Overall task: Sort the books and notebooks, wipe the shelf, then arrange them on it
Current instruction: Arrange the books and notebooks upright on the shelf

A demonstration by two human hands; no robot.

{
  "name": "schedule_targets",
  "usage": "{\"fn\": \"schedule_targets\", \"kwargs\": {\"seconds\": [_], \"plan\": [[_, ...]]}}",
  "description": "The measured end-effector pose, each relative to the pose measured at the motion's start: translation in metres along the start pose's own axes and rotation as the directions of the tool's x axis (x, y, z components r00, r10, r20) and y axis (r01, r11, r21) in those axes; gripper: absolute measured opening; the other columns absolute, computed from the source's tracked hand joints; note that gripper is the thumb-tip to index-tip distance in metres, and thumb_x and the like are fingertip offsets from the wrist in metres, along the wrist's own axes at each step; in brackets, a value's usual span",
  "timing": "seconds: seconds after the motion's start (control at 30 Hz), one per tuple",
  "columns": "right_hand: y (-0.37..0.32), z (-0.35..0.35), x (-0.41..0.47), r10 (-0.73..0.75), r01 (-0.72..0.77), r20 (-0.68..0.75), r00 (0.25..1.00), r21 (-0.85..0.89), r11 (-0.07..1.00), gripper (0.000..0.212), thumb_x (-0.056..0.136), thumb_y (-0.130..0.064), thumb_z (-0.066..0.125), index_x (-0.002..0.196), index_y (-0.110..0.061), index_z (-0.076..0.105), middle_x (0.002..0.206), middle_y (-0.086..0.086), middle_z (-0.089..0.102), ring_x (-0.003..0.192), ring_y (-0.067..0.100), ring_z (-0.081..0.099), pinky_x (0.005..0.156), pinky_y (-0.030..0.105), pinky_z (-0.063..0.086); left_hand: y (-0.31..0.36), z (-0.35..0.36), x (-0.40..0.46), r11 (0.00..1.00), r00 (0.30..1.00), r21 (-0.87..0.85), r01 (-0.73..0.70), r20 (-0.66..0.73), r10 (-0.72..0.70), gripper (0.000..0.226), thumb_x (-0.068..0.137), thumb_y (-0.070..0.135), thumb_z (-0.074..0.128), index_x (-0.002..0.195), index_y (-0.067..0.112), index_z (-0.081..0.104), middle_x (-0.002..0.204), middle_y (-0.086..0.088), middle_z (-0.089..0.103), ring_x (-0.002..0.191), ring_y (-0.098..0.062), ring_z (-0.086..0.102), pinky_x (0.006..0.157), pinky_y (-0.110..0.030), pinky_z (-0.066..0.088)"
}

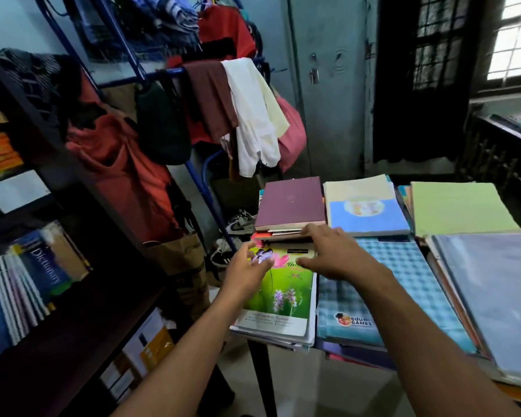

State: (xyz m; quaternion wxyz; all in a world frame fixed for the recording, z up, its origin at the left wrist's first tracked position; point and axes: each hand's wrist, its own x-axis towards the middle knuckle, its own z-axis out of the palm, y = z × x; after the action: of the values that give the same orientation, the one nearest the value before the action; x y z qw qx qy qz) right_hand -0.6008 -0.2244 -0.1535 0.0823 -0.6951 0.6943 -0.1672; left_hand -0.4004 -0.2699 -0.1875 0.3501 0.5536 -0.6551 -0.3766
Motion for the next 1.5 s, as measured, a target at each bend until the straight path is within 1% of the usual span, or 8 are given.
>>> {"fn": "schedule_targets", "kwargs": {"seconds": [0.17, 0.27, 0.5, 0.73, 0.93, 1.3, 1.4, 1.5], "plan": [[0.005, 0.001, 0.072, -0.020, 0.017, -0.010, 1.000, -0.269, 0.963, 0.108, 0.076, -0.055, 0.077, 0.159, -0.033, 0.010, 0.162, 0.009, 0.021, 0.151, 0.032, 0.015, 0.120, 0.060, 0.011, 0.008, 0.005, 0.045, 0.992, 0.993, -0.085, 0.092, -0.070, -0.098, 0.082, 0.078, 0.050, 0.076, 0.147, 0.023, 0.040, 0.136, -0.002, 0.053, 0.121, -0.023, 0.057, 0.104, -0.046, 0.050], [0.018, 0.030, 0.090, -0.018, 0.016, -0.004, 1.000, -0.344, 0.939, 0.101, 0.084, -0.047, 0.070, 0.160, -0.036, 0.004, 0.169, 0.006, 0.007, 0.154, 0.032, 0.006, 0.121, 0.060, 0.008, 0.008, 0.004, 0.078, 0.982, 0.984, -0.100, 0.163, -0.049, -0.168, 0.079, 0.083, 0.052, 0.074, 0.148, 0.022, 0.039, 0.138, -0.007, 0.053, 0.124, -0.026, 0.056, 0.108, -0.045, 0.046], [0.027, 0.051, 0.106, -0.044, 0.004, -0.137, 0.990, -0.281, 0.960, 0.084, 0.089, -0.033, 0.063, 0.159, -0.036, 0.016, 0.166, 0.002, 0.019, 0.151, 0.030, 0.017, 0.120, 0.052, 0.019, 0.011, 0.011, 0.133, 0.963, 0.974, -0.144, 0.227, 0.053, -0.222, 0.040, 0.085, 0.053, 0.073, 0.108, 0.022, 0.066, 0.104, 0.001, 0.072, 0.090, -0.014, 0.067, 0.075, -0.026, 0.053], [0.037, 0.050, 0.106, -0.128, 0.092, -0.222, 0.967, -0.167, 0.982, 0.072, 0.093, -0.026, 0.056, 0.158, -0.037, 0.027, 0.162, 0.006, 0.034, 0.145, 0.038, 0.032, 0.116, 0.049, 0.030, 0.028, 0.016, 0.151, 0.828, 0.932, -0.429, 0.362, 0.201, -0.303, 0.035, 0.089, 0.034, 0.075, 0.115, 0.011, 0.070, 0.100, -0.013, 0.075, 0.084, -0.026, 0.073, 0.065, -0.039, 0.063], [0.031, 0.032, 0.096, -0.259, 0.241, -0.257, 0.931, -0.101, 0.965, 0.066, 0.069, -0.057, 0.061, 0.131, -0.038, 0.057, 0.117, -0.007, 0.058, 0.099, 0.027, 0.053, 0.077, 0.040, 0.042, 0.029, 0.004, 0.122, 0.728, 0.960, -0.627, 0.276, 0.145, -0.238, 0.043, 0.094, 0.015, 0.069, 0.132, 0.000, 0.054, 0.105, -0.018, 0.070, 0.083, -0.031, 0.073, 0.059, -0.041, 0.061], [-0.122, 0.022, 0.006, -0.663, 0.634, -0.015, 0.748, -0.276, 0.722, 0.078, 0.065, -0.066, 0.064, 0.129, -0.028, 0.044, 0.130, 0.006, 0.050, 0.111, 0.031, 0.051, 0.088, 0.046, 0.047, -0.014, -0.122, -0.069, 0.699, 0.961, -0.704, 0.125, -0.089, -0.262, 0.030, 0.096, 0.014, 0.064, 0.125, 0.004, 0.064, 0.100, -0.015, 0.074, 0.083, -0.029, 0.072, 0.070, -0.047, 0.062], [-0.187, 0.045, -0.048, -0.773, 0.756, 0.034, 0.634, -0.237, 0.610, 0.079, 0.063, -0.061, 0.056, 0.135, -0.031, 0.040, 0.132, 0.008, 0.048, 0.113, 0.034, 0.051, 0.090, 0.051, 0.046, -0.041, -0.170, -0.155, 0.696, 0.932, -0.711, 0.097, -0.180, -0.314, 0.025, 0.096, 0.012, 0.062, 0.120, 0.008, 0.068, 0.104, -0.015, 0.076, 0.082, -0.027, 0.074, 0.063, -0.043, 0.062], [-0.253, 0.080, -0.098, -0.862, 0.853, 0.016, 0.507, -0.154, 0.499, 0.081, 0.064, -0.065, 0.043, 0.137, -0.032, 0.042, 0.134, 0.010, 0.048, 0.115, 0.035, 0.051, 0.093, 0.055, 0.047, -0.071, -0.221, -0.240, 0.722, 0.873, -0.688, 0.065, -0.311, -0.375, 0.030, 0.091, 0.012, 0.066, 0.120, 0.007, 0.069, 0.111, -0.019, 0.074, 0.091, -0.032, 0.071, 0.083, -0.057, 0.059]]}}
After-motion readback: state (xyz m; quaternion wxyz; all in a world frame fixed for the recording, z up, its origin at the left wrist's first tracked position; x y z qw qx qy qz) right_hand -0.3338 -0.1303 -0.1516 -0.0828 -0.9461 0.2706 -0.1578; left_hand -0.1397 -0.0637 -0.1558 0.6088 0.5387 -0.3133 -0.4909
